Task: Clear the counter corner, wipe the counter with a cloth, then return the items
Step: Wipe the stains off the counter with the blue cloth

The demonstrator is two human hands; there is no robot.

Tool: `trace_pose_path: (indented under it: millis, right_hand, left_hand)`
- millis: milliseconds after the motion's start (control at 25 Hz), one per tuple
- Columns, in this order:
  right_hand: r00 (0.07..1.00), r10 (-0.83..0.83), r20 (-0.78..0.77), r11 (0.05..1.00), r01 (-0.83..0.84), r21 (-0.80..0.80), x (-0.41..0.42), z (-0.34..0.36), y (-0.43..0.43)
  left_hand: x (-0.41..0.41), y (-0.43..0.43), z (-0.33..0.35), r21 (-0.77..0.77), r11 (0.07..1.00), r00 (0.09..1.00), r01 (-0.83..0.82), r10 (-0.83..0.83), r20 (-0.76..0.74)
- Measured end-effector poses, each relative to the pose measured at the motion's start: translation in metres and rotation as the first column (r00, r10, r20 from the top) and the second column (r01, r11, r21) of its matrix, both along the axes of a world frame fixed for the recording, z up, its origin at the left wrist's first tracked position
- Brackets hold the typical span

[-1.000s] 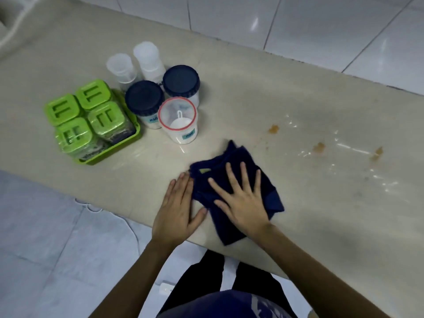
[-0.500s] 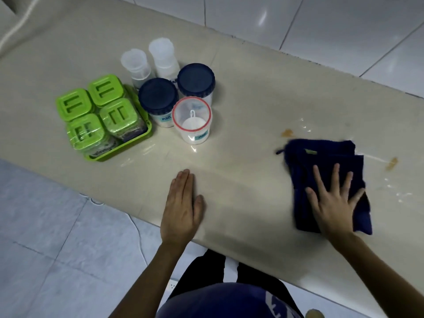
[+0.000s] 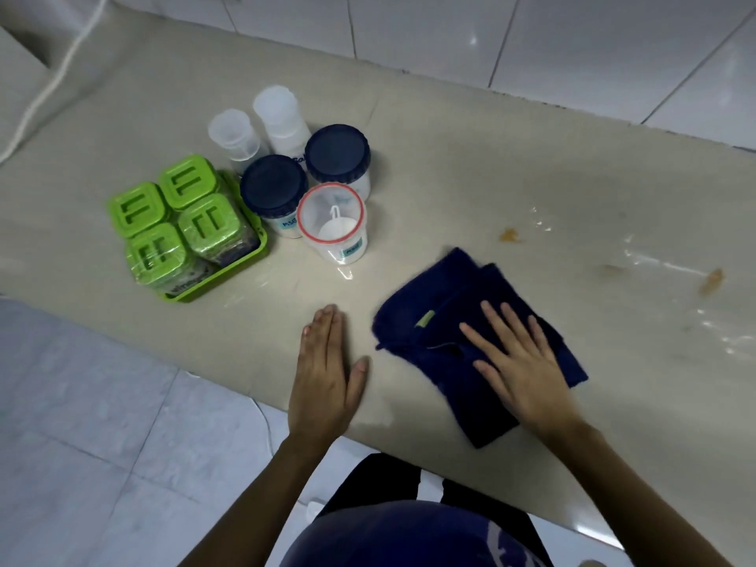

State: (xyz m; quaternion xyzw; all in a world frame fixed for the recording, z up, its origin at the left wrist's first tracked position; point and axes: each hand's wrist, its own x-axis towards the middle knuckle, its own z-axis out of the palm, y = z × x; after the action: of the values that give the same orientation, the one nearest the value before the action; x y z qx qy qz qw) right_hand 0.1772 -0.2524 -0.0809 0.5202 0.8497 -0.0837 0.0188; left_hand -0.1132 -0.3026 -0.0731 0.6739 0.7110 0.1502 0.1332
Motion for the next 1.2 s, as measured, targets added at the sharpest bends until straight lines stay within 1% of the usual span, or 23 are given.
trace_pose_path:
  millis: [80, 120, 200, 240, 280, 360, 400, 440, 480, 560, 640, 720, 760, 880, 960, 1040, 1120, 1200]
  right_hand:
    - [0.974, -0.225, -0.019, 0.973, 0.224, -0.052, 0.046, 0.004, -0.010]
    - [0.948, -0.318, 0.001, 0.946, 0.317, -0.060, 0.055, 0.006, -0.016]
    - [0.896, -0.440, 0.059, 0.895, 0.443, -0.043, 0.042, 0.008, -0.023]
    - [0.896, -0.439, 0.070, 0.896, 0.442, -0.045, 0.024, 0.009, -0.026]
    - [0.922, -0.381, 0.066, 0.922, 0.384, -0.055, 0.001, 0.010, -0.027]
    - [0.985, -0.171, 0.034, 0.982, 0.173, -0.077, -0.055, 0.010, -0.038]
    - [0.996, -0.081, 0.025, 0.993, 0.083, -0.087, -0.085, 0.009, -0.041]
    - [0.999, -0.038, 0.012, 0.994, 0.039, -0.098, -0.111, 0.008, -0.042]
    - [1.000, -0.029, -0.007, 0.995, 0.028, -0.100, -0.127, 0.007, -0.041]
    - [0.999, -0.024, -0.038, 0.996, 0.020, -0.088, -0.134, 0.005, -0.038]
    - [0.996, -0.030, -0.082, 0.996, 0.023, -0.086, -0.120, 0.001, -0.033]
    - [0.990, -0.074, -0.120, 0.995, 0.065, -0.079, -0.093, 0.001, -0.025]
    - [0.987, -0.109, -0.115, 0.993, 0.101, -0.066, -0.078, 0.001, -0.019]
    - [0.949, -0.313, -0.047, 0.949, 0.311, -0.041, 0.002, 0.001, 0.009]
    - [0.885, -0.466, -0.006, 0.884, 0.465, -0.039, 0.068, 0.002, 0.028]
    - [0.817, -0.575, 0.037, 0.815, 0.576, -0.062, 0.114, 0.008, 0.042]
    - [0.790, -0.607, 0.087, 0.788, 0.613, -0.060, 0.123, 0.009, 0.050]
    - [0.817, -0.564, 0.116, 0.820, 0.571, -0.036, 0.112, 0.007, 0.055]
  left_hand:
    - [0.000, 0.000, -0.001, 0.012, 1.000, 1.000, -0.005, 0.005, 0.011]
    - [0.000, 0.001, -0.002, 0.016, 1.000, 1.000, -0.013, 0.013, 0.019]
    - [-0.001, 0.001, -0.005, 0.015, 0.999, 0.999, -0.032, 0.032, 0.038]
    - [-0.001, 0.001, -0.005, 0.013, 1.000, 0.999, -0.028, 0.028, 0.041]
    - [0.001, 0.001, -0.005, 0.017, 1.000, 0.999, -0.017, 0.017, 0.033]
    - [0.002, -0.001, -0.006, 0.022, 1.000, 1.000, 0.011, -0.011, -0.002]
    - [-0.001, 0.000, -0.007, 0.008, 1.000, 1.000, 0.011, -0.011, -0.003]
    - [-0.004, 0.000, -0.007, -0.010, 1.000, 1.000, 0.004, -0.004, -0.008]
    - [-0.004, -0.001, -0.007, -0.023, 1.000, 1.000, -0.006, 0.005, -0.020]
    - [0.000, -0.002, -0.006, -0.033, 0.999, 0.999, 0.001, -0.003, -0.040]
    - [0.005, 0.001, 0.000, -0.034, 0.996, 0.994, 0.085, -0.087, -0.072]
    - [0.015, 0.014, 0.004, -0.035, 0.985, 0.979, 0.168, -0.171, -0.112]
    - [0.023, 0.023, 0.006, -0.035, 0.983, 0.977, 0.179, -0.182, -0.116]
    - [0.061, 0.055, 0.010, -0.035, 0.986, 0.981, 0.164, -0.167, -0.102]
    - [0.093, 0.073, 0.005, -0.048, 0.985, 0.978, 0.167, -0.172, -0.117]
    - [0.118, 0.083, -0.001, -0.069, 0.989, 0.981, 0.132, -0.141, -0.130]
    - [0.129, 0.084, -0.006, -0.073, 0.993, 0.981, 0.094, -0.104, -0.161]
    - [0.130, 0.084, -0.008, -0.054, 0.995, 0.981, 0.081, -0.090, -0.171]
